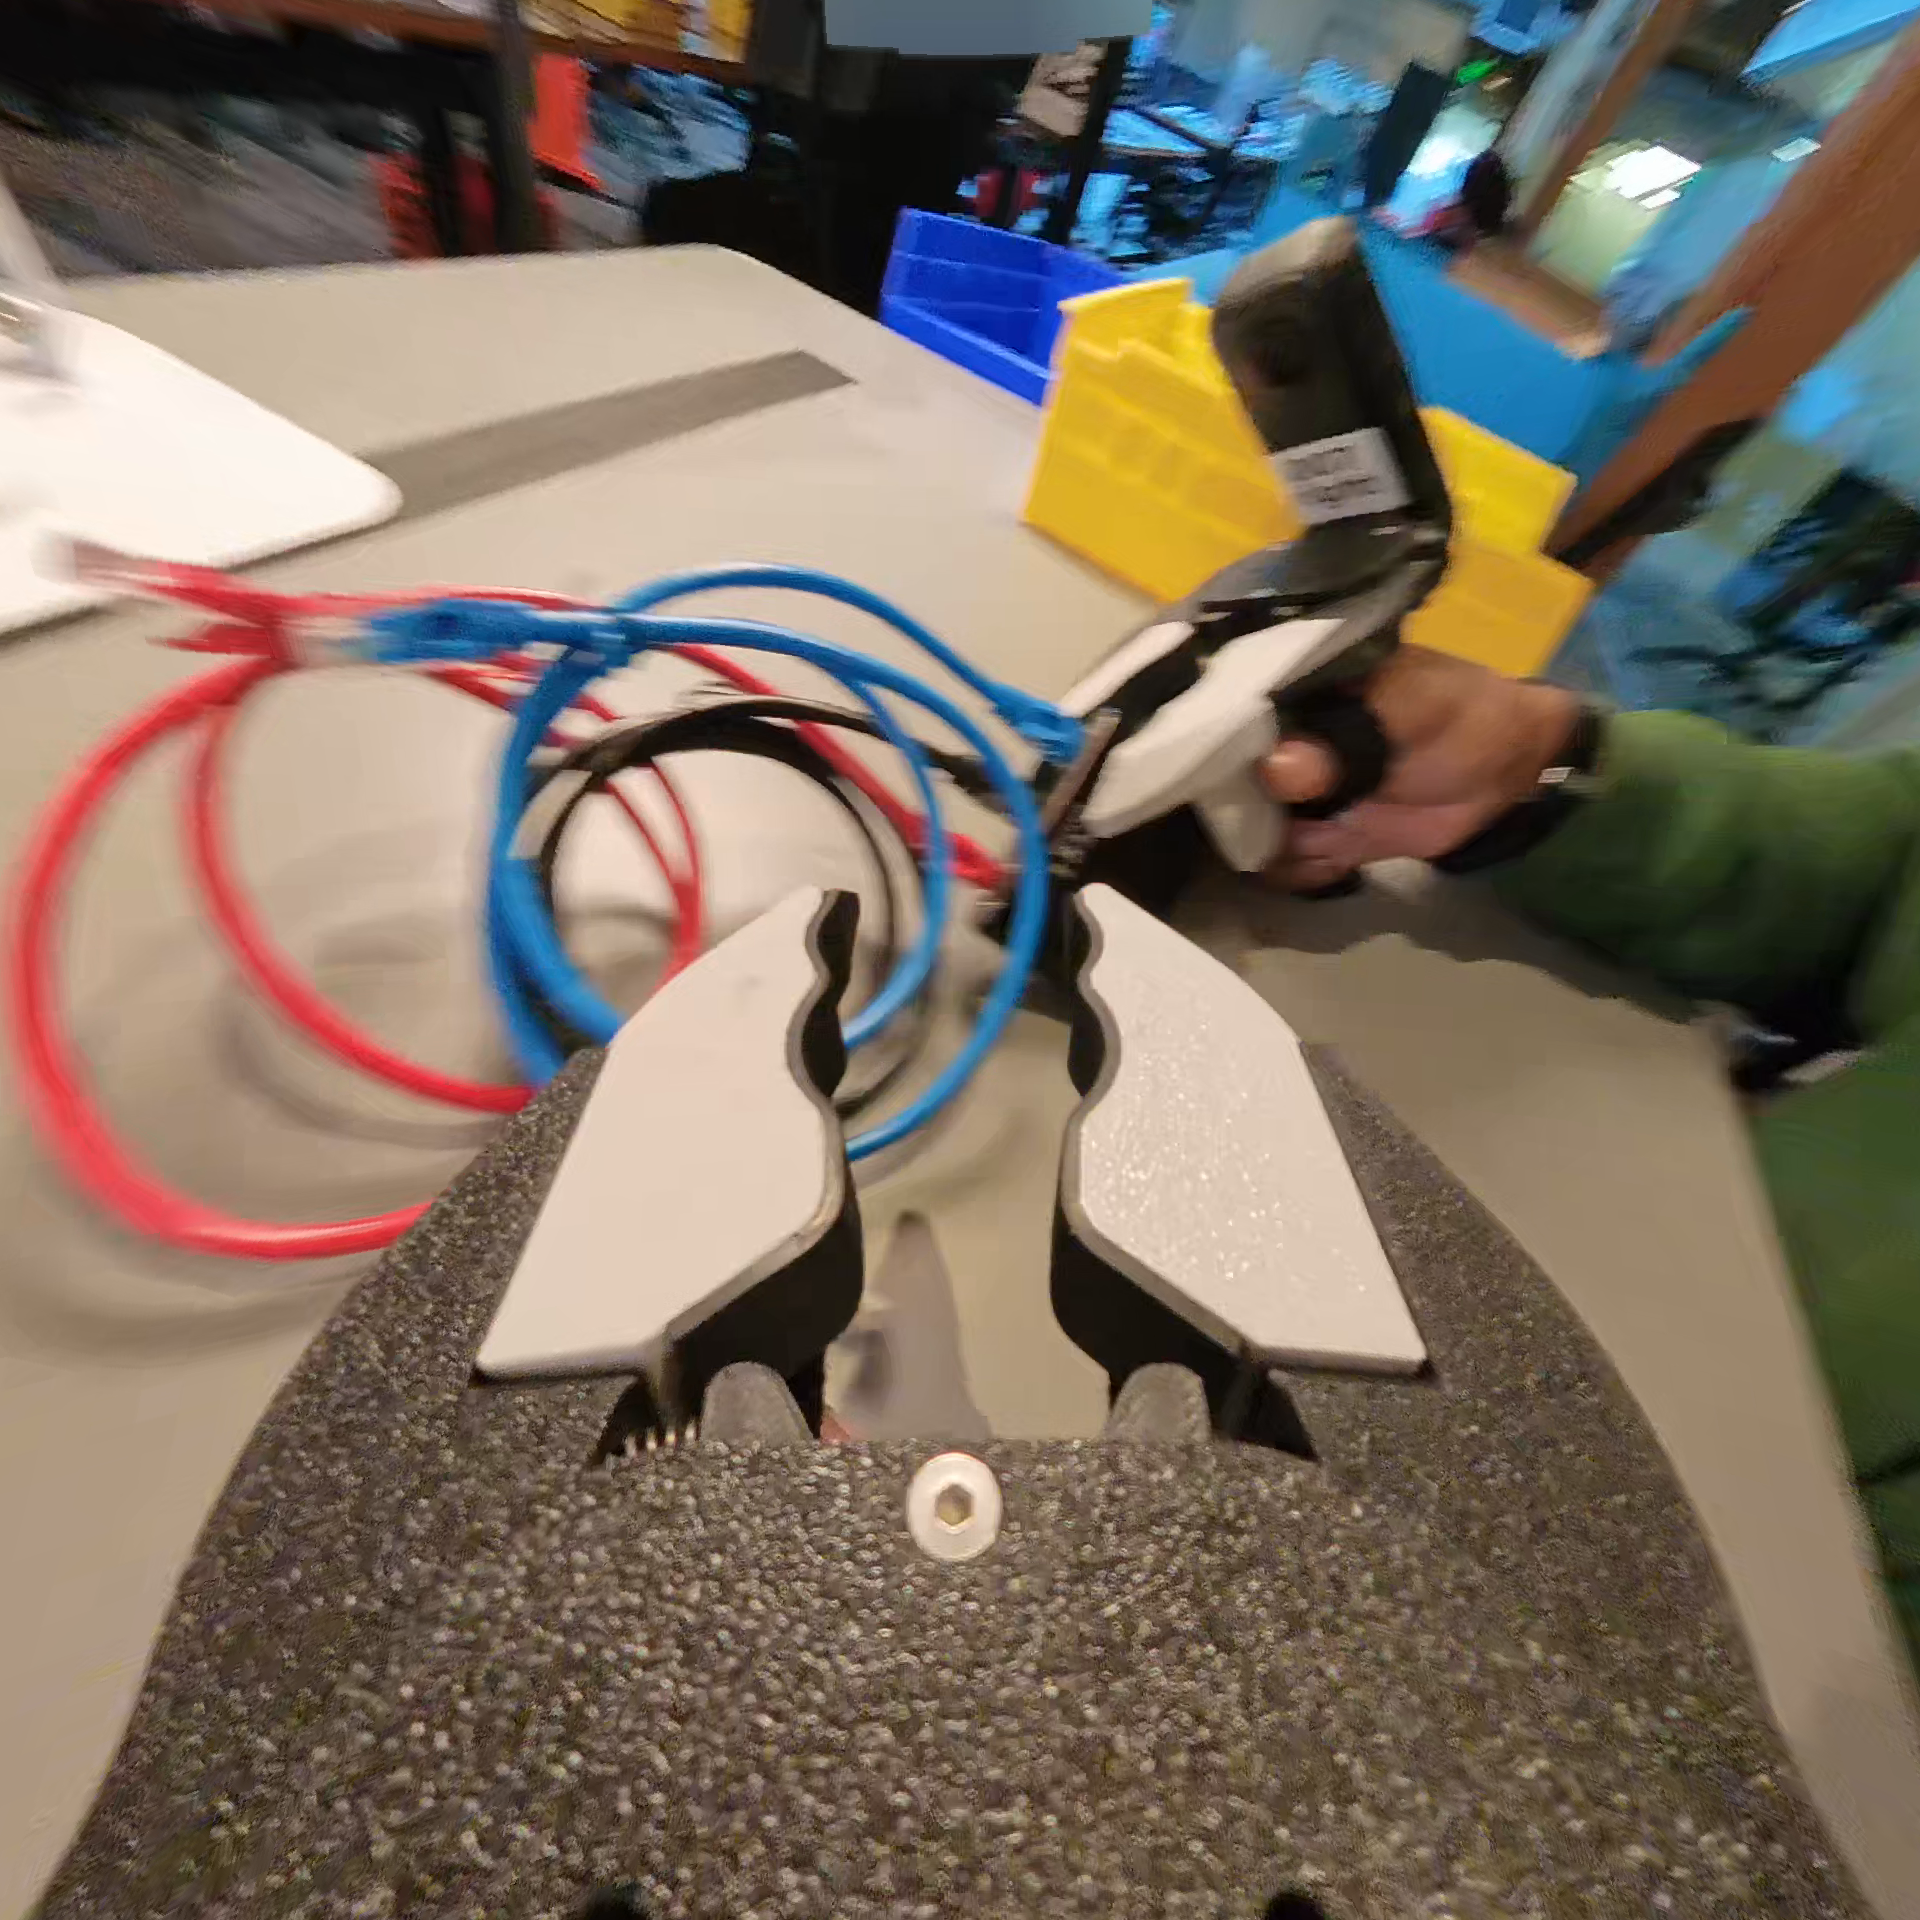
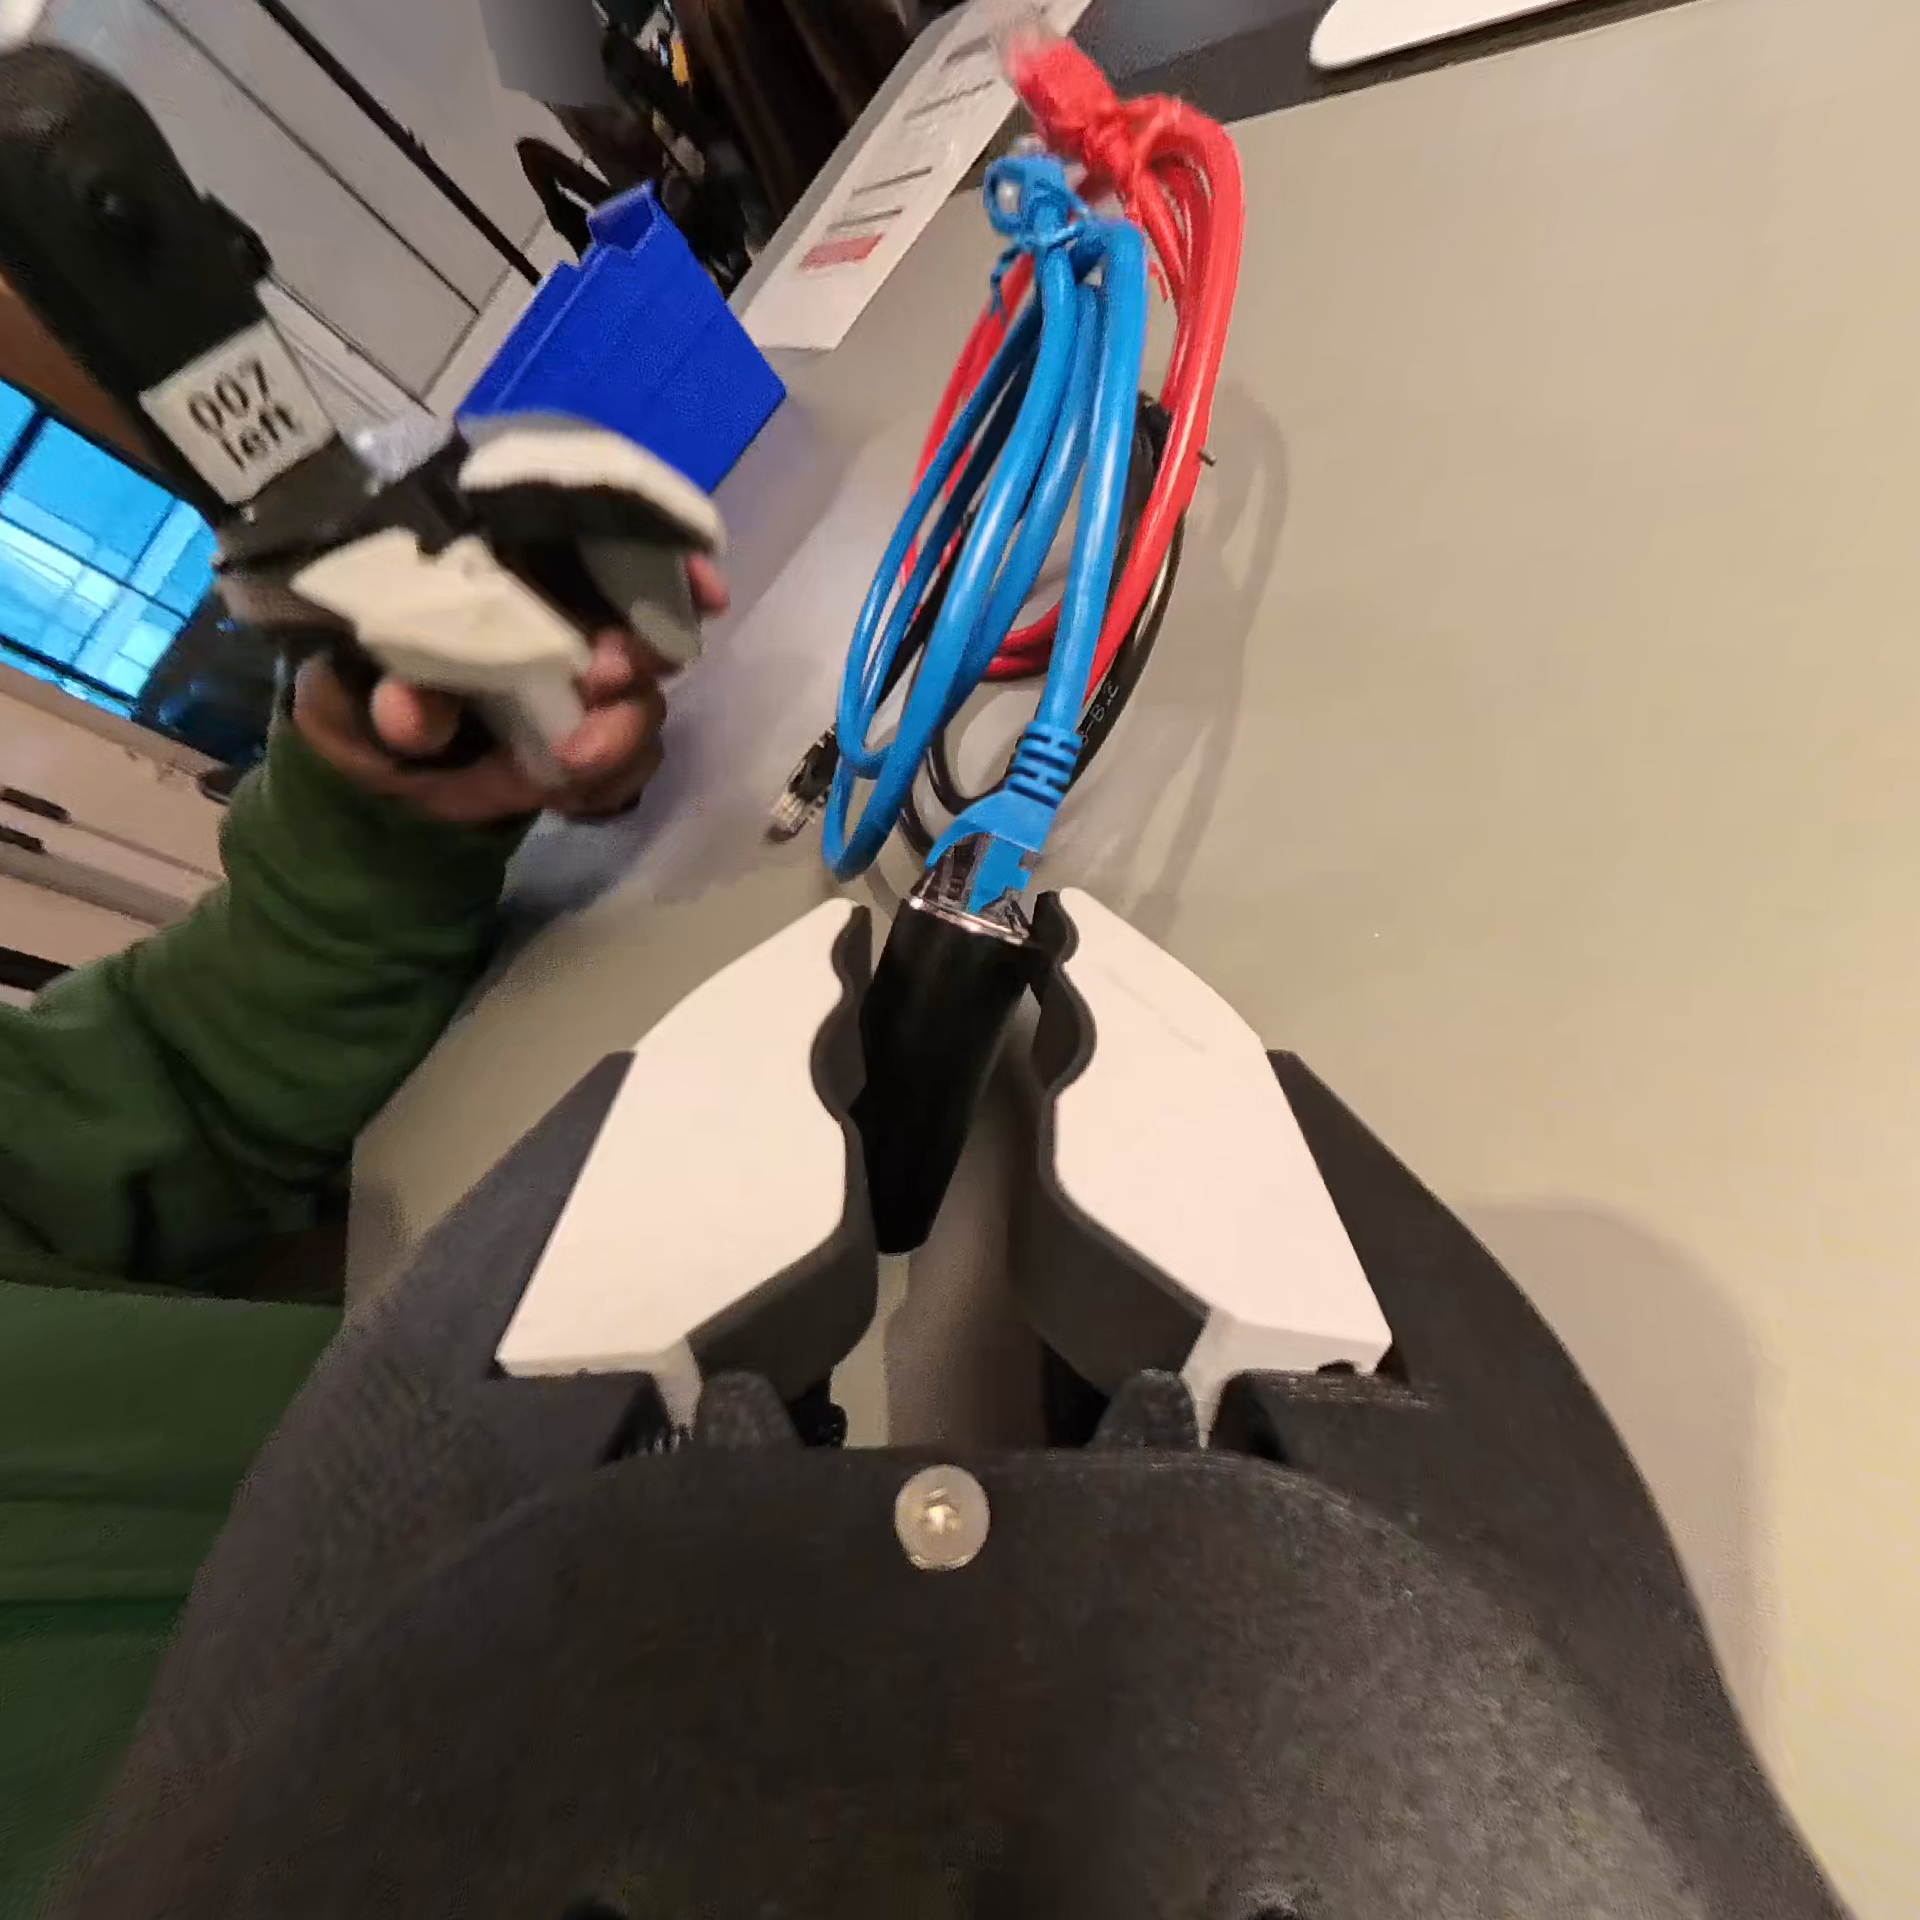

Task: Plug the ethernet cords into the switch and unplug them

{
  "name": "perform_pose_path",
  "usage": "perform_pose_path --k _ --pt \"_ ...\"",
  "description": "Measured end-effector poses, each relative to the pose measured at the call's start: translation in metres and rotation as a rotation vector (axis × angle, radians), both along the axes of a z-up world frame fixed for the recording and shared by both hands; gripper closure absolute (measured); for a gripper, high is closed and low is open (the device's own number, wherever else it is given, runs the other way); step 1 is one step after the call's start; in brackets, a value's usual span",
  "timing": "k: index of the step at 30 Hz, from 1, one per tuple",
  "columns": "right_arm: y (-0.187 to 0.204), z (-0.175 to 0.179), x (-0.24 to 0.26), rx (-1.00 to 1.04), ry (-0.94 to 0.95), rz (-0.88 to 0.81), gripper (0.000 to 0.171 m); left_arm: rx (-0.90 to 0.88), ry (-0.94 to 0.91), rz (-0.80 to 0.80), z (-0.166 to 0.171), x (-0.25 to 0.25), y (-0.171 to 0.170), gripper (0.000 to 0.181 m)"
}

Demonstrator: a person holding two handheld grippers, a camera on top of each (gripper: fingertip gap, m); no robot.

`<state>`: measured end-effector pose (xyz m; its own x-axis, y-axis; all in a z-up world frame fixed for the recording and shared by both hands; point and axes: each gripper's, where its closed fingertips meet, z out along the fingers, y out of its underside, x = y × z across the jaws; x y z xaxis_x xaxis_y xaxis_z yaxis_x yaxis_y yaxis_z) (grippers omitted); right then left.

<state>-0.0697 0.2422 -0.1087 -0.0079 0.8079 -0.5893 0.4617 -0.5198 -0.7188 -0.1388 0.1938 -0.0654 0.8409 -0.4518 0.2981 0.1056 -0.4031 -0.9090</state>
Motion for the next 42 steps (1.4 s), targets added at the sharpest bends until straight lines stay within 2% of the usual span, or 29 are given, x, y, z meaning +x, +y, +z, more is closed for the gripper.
perform_pose_path --k 5,9,12,14,18,20,23,25,28,30,33,39,42 --pt "0.0 0.002 0.0 0.012 0.008 -0.03 0.142 -0.173 -0.245 -0.168 -0.009 0.066 -0.011 0.141" --pt "-0.002 0.009 0.0 -0.037 0.042 -0.053 0.142 -0.323 -0.386 -0.206 -0.025 0.093 -0.015 0.142" --pt "-0.003 0.018 0.0 -0.089 0.086 -0.067 0.143 -0.398 -0.388 -0.181 -0.041 0.103 -0.016 0.141" --pt "-0.003 0.024 -0.001 -0.141 0.125 -0.078 0.144 -0.418 -0.391 -0.139 -0.047 0.105 -0.013 0.133" --pt "-0.003 0.033 -0.002 -0.228 0.193 -0.098 0.145 -0.391 -0.498 -0.069 -0.043 0.109 -0.005 0.128" --pt "-0.005 0.036 -0.004 -0.26 0.217 -0.106 0.144 -0.359 -0.538 -0.022 -0.04 0.106 0.001 0.117" --pt "-0.01 0.043 -0.006 -0.314 0.268 -0.112 0.145 -0.308 -0.579 0.056 -0.035 0.096 0.008 0.111" --pt "-0.014 0.048 -0.008 -0.346 0.3 -0.106 0.145 -0.267 -0.638 0.094 -0.03 0.089 0.012 0.113" --pt "-0.022 0.052 -0.011 -0.362 0.33 -0.096 0.144 -0.195 -0.796 0.055 -0.012 0.085 0.012 0.142" --pt "-0.024 0.052 -0.011 -0.347 0.345 -0.092 0.144 -0.194 -0.838 0.04 -0.01 0.083 0.011 0.147" --pt "-0.024 0.051 -0.01 -0.296 0.34 -0.071 0.143 -0.189 -0.799 0.015 -0.009 0.081 0.009 0.149" --pt "-0.008 0.033 -0.004 0.039 0.211 -0.045 0.133 -0.19 -0.615 -0.01 -0.014 0.066 0.006 0.153" --pt "-0.012 0.026 -0.001 -0.004 0.155 0.013 0.129 -0.206 -0.531 -0.062 -0.018 0.066 0.004 0.153"
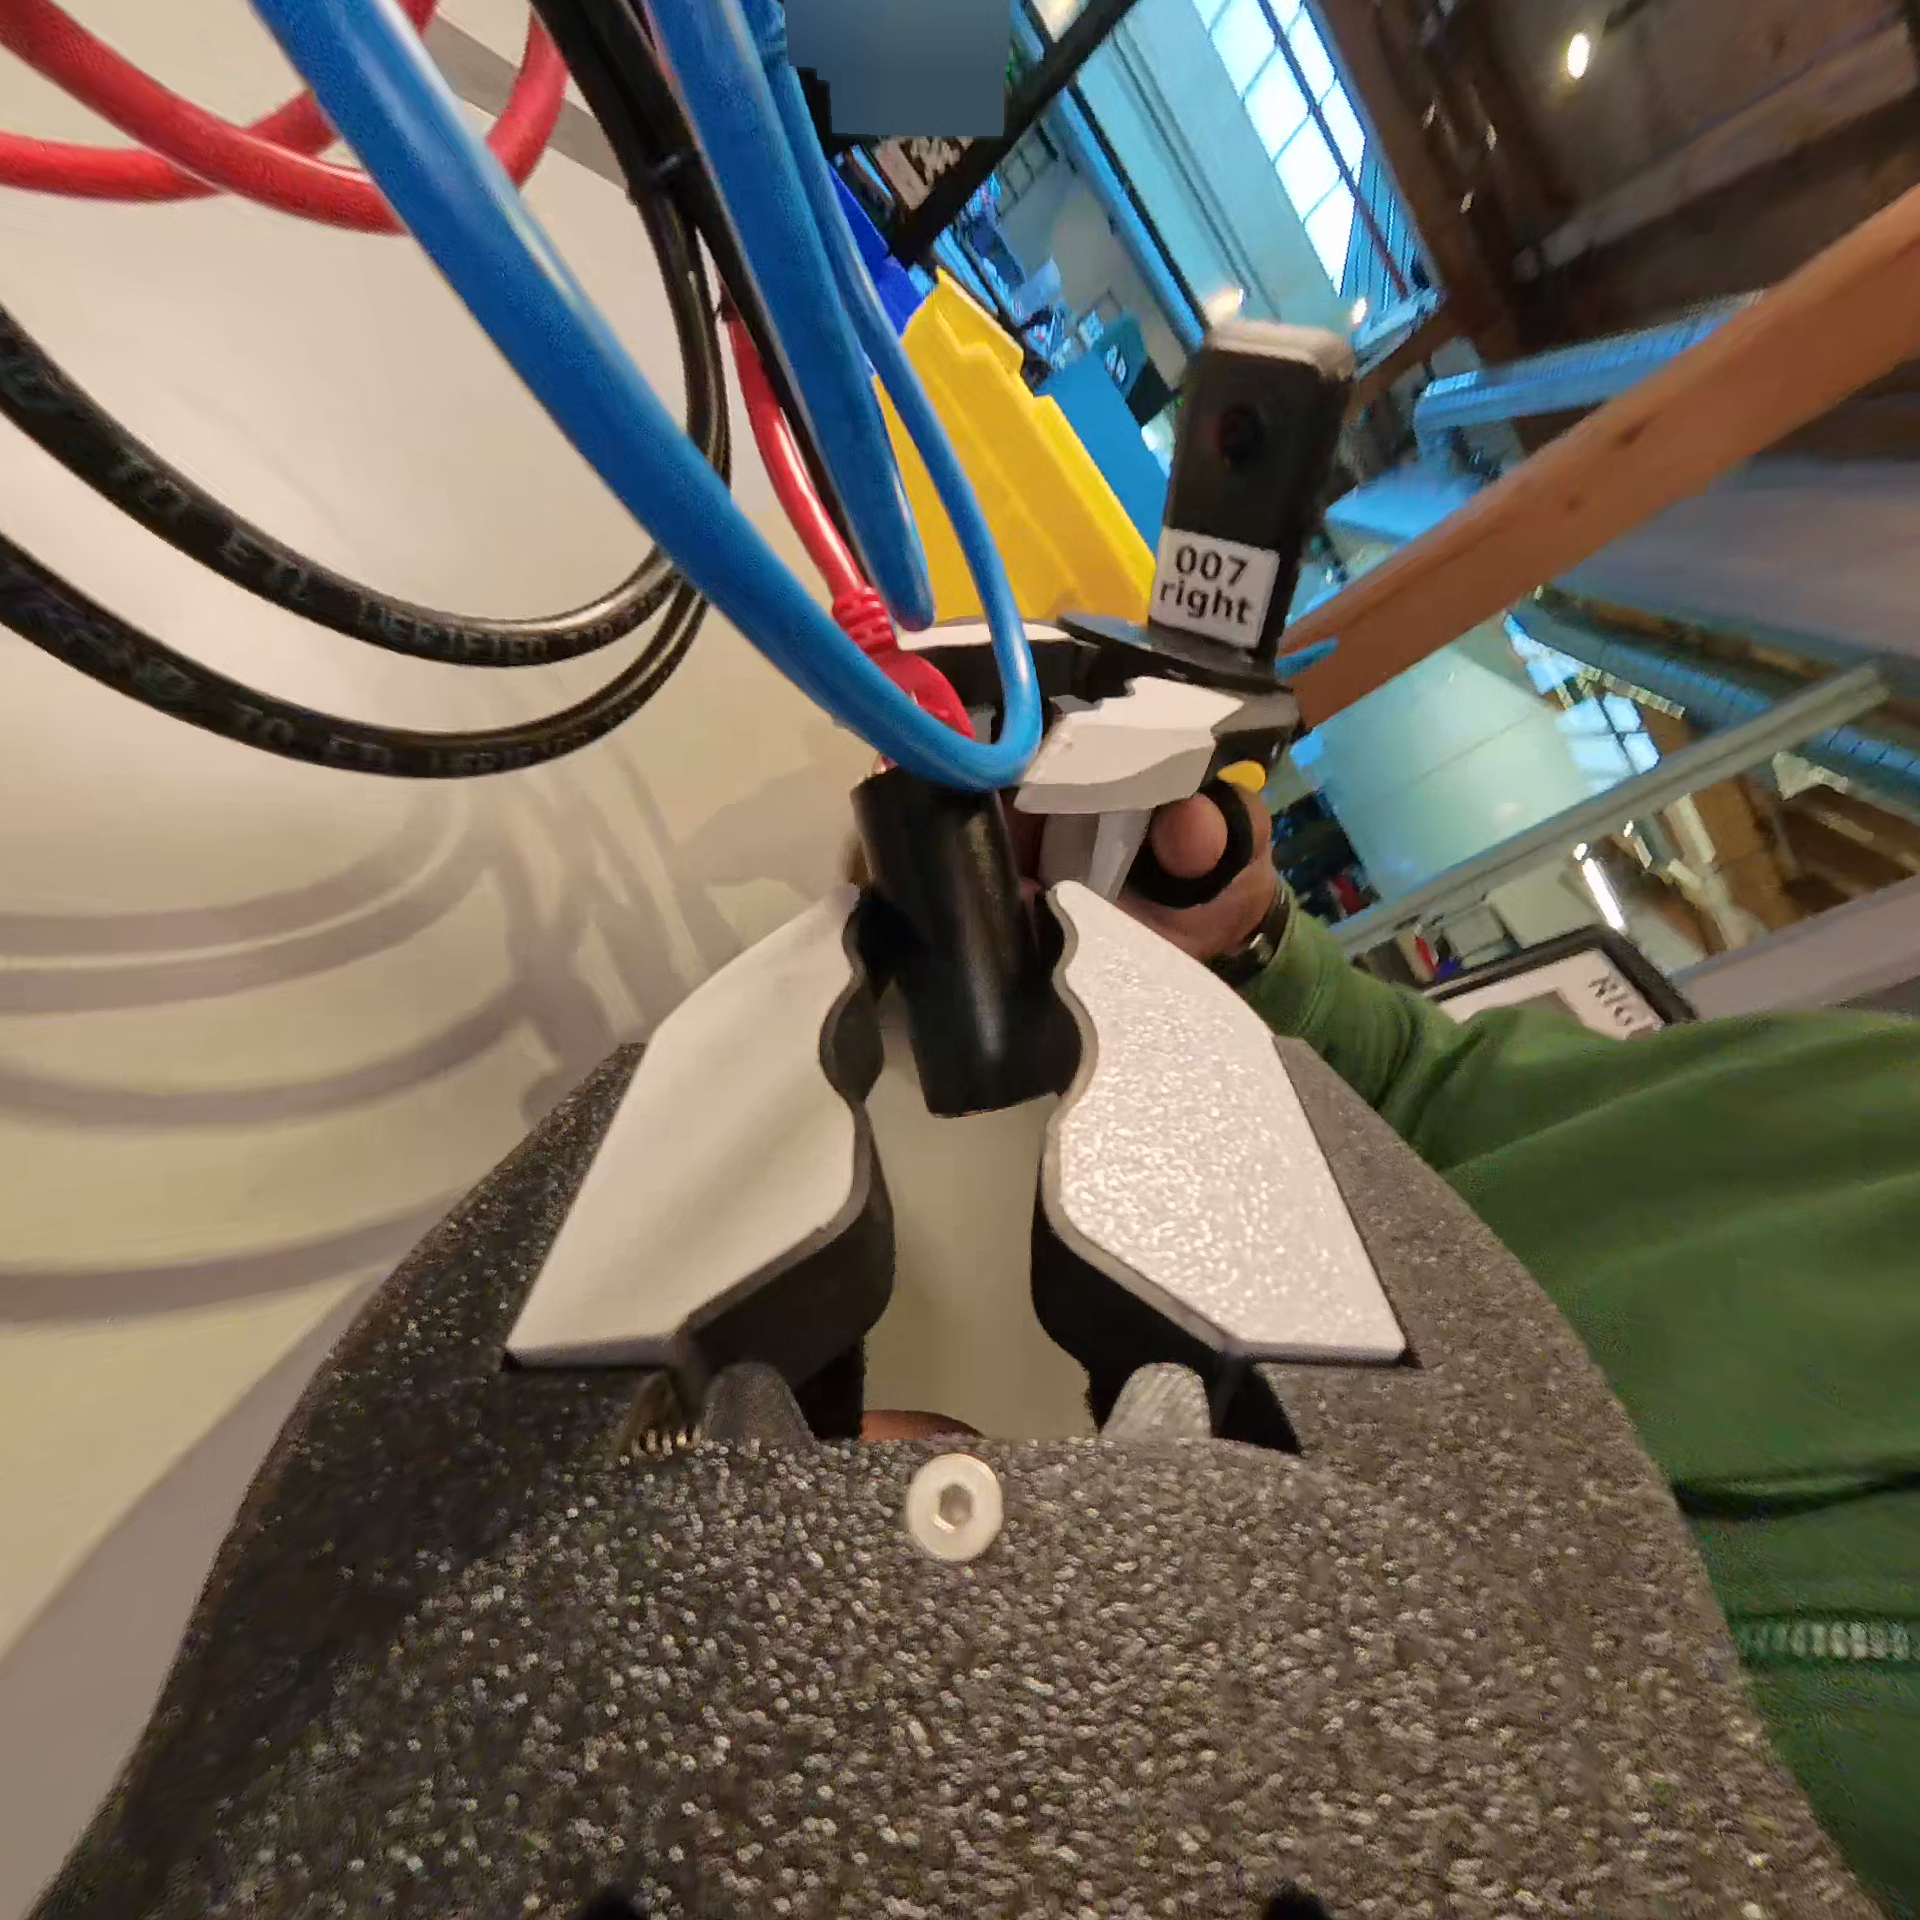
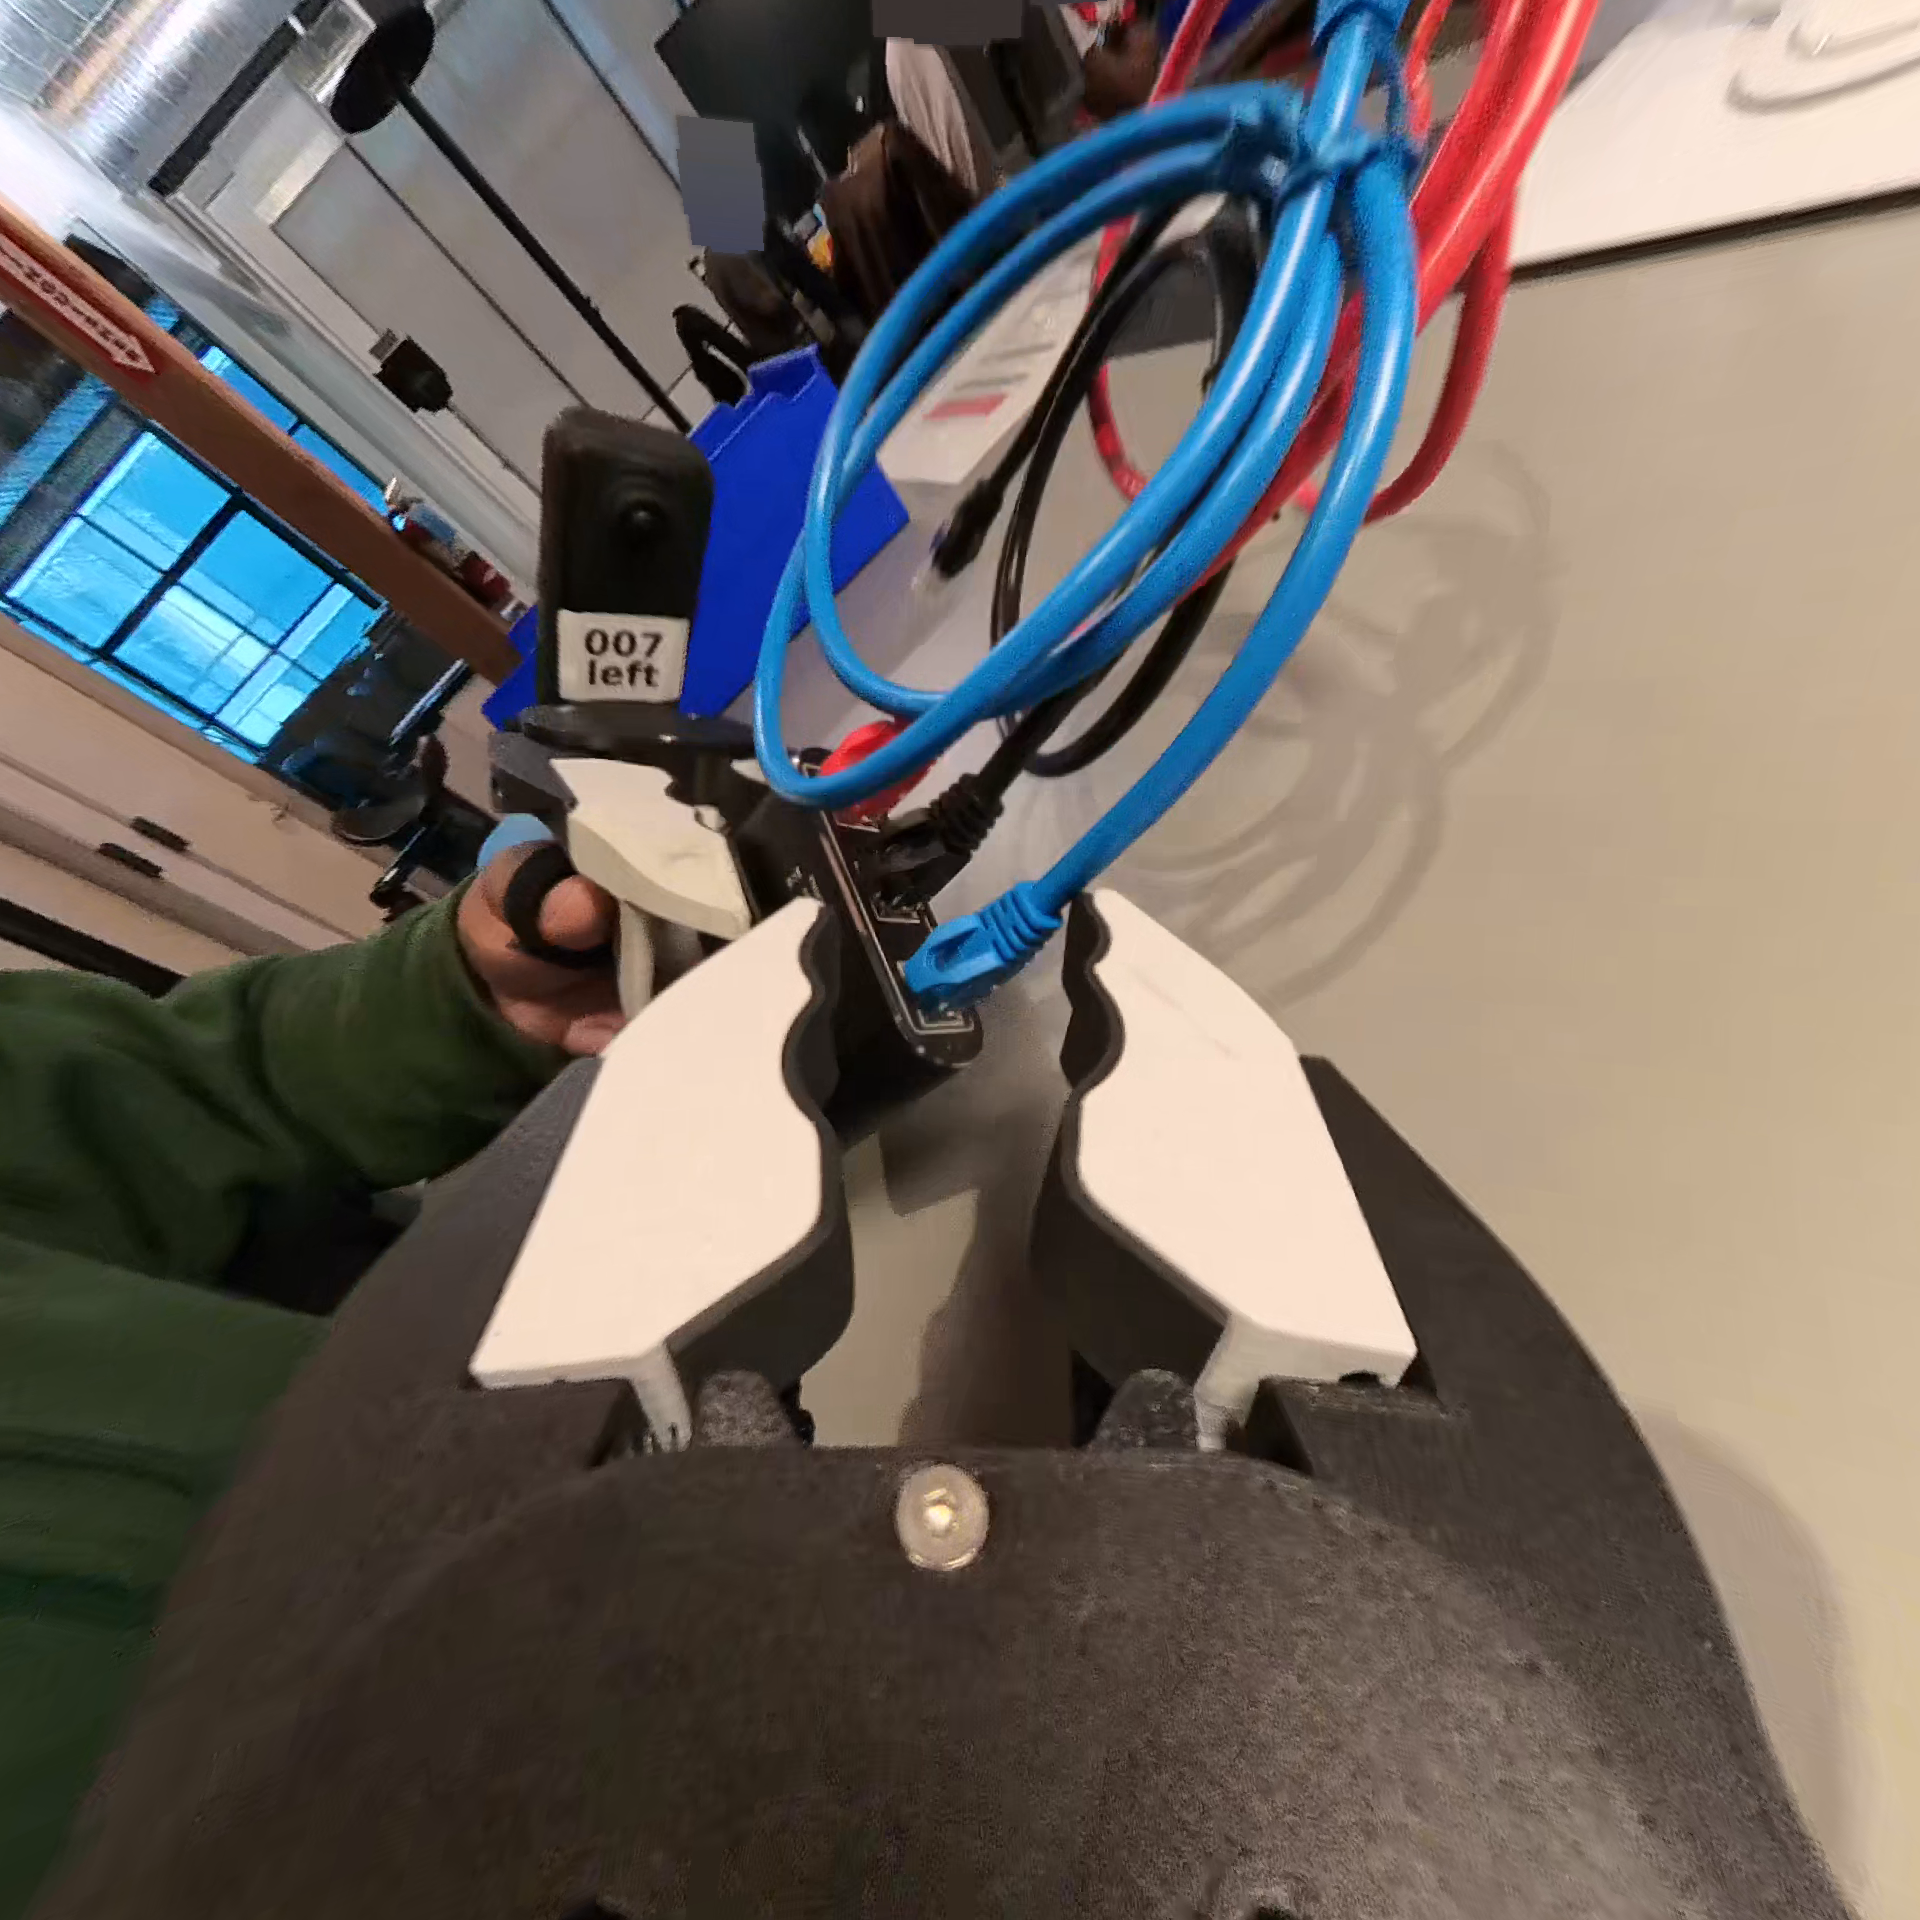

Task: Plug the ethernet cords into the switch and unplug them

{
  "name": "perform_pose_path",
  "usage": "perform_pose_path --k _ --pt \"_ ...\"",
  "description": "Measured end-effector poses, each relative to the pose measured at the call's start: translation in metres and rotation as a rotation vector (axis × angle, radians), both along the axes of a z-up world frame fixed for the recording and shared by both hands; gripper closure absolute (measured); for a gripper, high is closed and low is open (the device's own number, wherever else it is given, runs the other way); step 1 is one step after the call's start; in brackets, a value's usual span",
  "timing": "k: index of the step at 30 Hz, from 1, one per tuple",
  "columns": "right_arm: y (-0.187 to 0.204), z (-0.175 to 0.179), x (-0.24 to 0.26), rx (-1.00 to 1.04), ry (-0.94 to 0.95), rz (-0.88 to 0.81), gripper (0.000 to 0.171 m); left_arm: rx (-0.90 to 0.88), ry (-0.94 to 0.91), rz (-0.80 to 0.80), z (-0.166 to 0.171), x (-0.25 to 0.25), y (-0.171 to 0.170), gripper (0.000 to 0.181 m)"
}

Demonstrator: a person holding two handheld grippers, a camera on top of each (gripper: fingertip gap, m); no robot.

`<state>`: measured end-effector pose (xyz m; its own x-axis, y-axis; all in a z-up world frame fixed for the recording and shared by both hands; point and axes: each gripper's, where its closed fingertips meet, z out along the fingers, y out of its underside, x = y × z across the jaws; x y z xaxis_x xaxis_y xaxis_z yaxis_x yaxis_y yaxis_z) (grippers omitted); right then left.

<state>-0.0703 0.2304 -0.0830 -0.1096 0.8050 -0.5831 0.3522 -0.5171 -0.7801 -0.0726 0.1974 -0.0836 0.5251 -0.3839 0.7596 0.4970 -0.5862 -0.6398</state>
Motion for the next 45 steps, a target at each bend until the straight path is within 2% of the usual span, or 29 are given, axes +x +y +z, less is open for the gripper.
perform_pose_path --k 3,8,18,25,38,40,41,42,45 --pt "-0.011 -0.006 0.0 -0.106 -0.038 0.043 0.131 0.033 0.06 -0.038 0.001 0.003 -0.002 0.153" --pt "-0.026 0.003 0.0 -0.247 0.003 0.118 0.135 0.087 0.015 -0.062 0.01 0.007 -0.004 0.153" --pt "-0.036 -0.001 0.006 -0.115 -0.043 0.179 0.131 0.154 0.099 -0.064 0.013 0.01 -0.005 0.153" --pt "-0.038 0.002 0.005 -0.025 -0.01 0.156 0.136 0.16 0.207 -0.054 0.008 0.008 -0.005 0.151" --pt "-0.058 0.016 0.002 -0.024 0.119 0.235 0.143 0.244 0.161 -0.088 0.02 0.009 -0.01 0.145" --pt "-0.066 0.014 0.002 0.01 0.116 0.268 0.144 0.281 0.18 -0.073 0.024 0.013 -0.011 0.141" --pt "-0.07 0.012 0.001 0.036 0.114 0.273 0.144 0.306 0.169 -0.091 0.027 0.017 -0.013 0.128" --pt "-0.073 0.01 -0.001 0.059 0.105 0.274 0.144 0.302 0.161 -0.109 0.027 0.022 -0.015 0.123" --pt "-0.077 0.013 -0.001 0.097 0.124 0.274 0.145 0.293 0.134 -0.101 0.027 0.022 -0.014 0.138"
